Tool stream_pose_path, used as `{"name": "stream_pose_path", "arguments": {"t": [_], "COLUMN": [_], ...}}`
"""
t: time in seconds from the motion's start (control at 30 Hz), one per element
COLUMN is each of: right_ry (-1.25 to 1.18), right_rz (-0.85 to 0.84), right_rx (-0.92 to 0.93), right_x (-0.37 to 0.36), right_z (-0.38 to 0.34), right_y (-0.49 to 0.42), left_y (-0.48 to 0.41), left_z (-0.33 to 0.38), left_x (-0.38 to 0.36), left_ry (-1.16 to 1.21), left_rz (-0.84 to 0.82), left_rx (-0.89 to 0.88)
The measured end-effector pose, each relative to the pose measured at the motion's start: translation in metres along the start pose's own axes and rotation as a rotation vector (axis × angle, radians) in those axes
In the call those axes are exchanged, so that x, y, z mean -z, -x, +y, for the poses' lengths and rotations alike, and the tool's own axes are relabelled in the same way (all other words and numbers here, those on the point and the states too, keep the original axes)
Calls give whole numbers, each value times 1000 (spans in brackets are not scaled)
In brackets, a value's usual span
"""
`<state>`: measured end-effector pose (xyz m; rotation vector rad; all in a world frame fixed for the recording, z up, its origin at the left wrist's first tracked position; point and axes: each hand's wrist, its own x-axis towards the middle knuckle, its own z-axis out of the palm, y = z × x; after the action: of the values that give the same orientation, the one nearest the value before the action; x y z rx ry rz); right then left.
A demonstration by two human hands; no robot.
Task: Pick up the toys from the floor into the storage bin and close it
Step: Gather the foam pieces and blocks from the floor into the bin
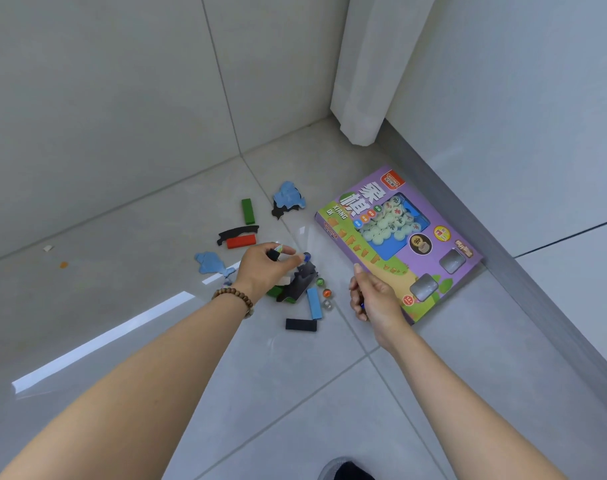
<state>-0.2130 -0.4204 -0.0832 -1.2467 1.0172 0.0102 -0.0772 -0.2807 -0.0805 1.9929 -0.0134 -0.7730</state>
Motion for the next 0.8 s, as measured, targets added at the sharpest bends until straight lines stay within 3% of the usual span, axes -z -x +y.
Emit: {"name": "stream_pose_path", "arguments": {"t": [0.17, 0.4, 0.53, 0.7, 0.77, 0.8], "right_ry": [16, 363, 570, 897, 893, 769], "right_rz": [-47, -86, -78, -64, -66, -58], "right_rx": [12, 214, 248, 310, 307, 260], "right_x": [3, 6, 2, -3, -5, -6], "right_z": [10, 21, 34, 35, 32, 31], "right_y": [-2, -5, -2, -1, 1, 1], "left_y": [-20, -25, -18, -3, 2, 5], "left_z": [3, 0, 2, 11, 12, 13], "left_x": [-18, -25, -15, -4, -3, -2], "left_ry": [-52, -346, 19, 410, 508, 564], "left_rz": [13, 57, 98, -91, -161, -177], "left_rx": [14, -87, -38, 173, 221, 249]}}
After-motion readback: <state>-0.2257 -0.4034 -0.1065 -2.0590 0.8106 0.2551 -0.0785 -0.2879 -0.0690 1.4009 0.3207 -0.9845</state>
